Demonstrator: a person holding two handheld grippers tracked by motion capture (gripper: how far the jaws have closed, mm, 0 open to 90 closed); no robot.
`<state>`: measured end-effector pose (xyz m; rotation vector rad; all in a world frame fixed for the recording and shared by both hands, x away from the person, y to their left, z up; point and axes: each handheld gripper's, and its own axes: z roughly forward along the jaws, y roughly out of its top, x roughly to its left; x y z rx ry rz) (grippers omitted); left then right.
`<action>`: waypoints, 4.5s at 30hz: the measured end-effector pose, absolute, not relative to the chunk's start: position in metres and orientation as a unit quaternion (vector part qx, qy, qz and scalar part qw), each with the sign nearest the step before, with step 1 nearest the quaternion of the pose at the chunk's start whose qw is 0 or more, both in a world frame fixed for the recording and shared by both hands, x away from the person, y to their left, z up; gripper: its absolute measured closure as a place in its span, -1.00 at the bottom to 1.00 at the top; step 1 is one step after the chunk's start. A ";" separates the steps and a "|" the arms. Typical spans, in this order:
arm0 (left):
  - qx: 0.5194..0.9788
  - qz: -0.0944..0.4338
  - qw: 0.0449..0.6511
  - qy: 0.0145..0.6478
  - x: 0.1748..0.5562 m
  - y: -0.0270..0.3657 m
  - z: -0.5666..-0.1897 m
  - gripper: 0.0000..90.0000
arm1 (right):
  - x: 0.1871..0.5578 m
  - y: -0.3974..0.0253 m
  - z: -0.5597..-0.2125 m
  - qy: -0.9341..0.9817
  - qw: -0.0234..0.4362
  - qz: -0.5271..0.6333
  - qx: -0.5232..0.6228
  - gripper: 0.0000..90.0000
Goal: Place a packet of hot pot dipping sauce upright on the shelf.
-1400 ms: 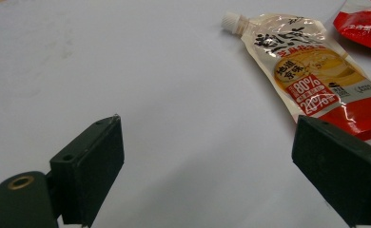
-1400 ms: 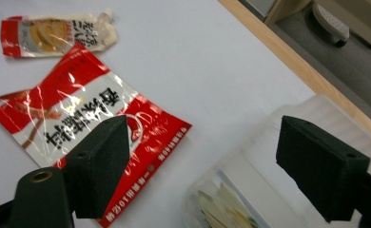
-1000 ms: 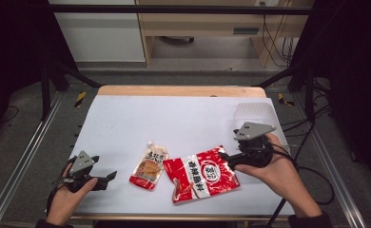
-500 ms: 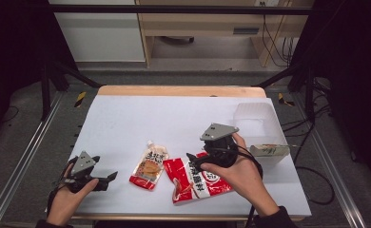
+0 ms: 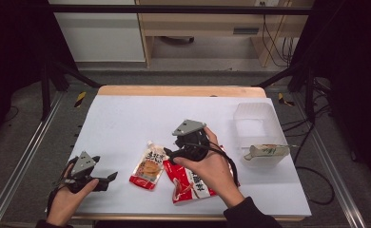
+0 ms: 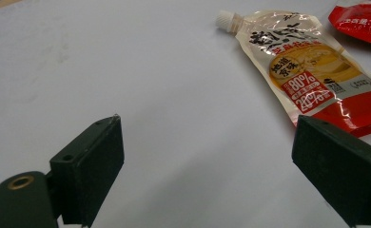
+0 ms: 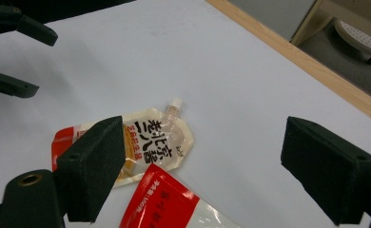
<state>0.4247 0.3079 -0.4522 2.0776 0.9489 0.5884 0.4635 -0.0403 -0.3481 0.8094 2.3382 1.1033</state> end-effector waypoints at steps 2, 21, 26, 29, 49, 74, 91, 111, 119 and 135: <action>0.815 0.230 0.381 0.372 0.425 0.308 -0.452 -0.78 | 0.467 -0.034 -0.351 0.844 0.213 0.395 0.293 -0.64; 0.815 0.232 0.380 0.371 0.424 0.308 -0.452 -0.78 | 0.487 -0.012 -0.378 0.854 0.180 0.377 0.310 -0.09; 0.816 0.231 0.380 0.370 0.425 0.307 -0.452 -0.78 | 0.491 -0.011 -0.388 0.857 0.166 0.373 0.315 0.04; 0.816 0.232 0.380 0.369 0.424 0.306 -0.452 -0.78 | 0.494 -0.010 -0.396 0.861 0.159 0.366 0.317 0.09; 0.819 0.229 0.379 0.365 0.425 0.304 -0.453 -0.78 | 0.517 0.007 -0.436 0.871 0.120 0.339 0.334 0.27; 0.823 0.226 0.378 0.358 0.426 0.301 -0.453 -0.77 | 0.533 0.013 -0.462 0.874 0.081 0.313 0.363 0.48; 0.824 0.225 0.379 0.356 0.427 0.299 -0.453 -0.77 | 0.529 0.016 -0.459 0.882 0.080 0.310 0.346 0.87; 0.812 0.228 0.409 0.348 0.427 0.300 -0.432 -0.64 | 0.503 0.032 -0.399 0.873 0.116 0.401 0.253 1.00; 0.824 0.207 0.421 0.317 0.447 0.286 -0.412 -0.59 | 0.486 0.036 -0.370 0.873 0.128 0.428 0.197 1.00; 0.831 0.163 0.459 0.267 0.464 0.266 -0.383 -0.19 | 0.471 0.031 -0.357 0.885 0.126 0.430 0.123 1.00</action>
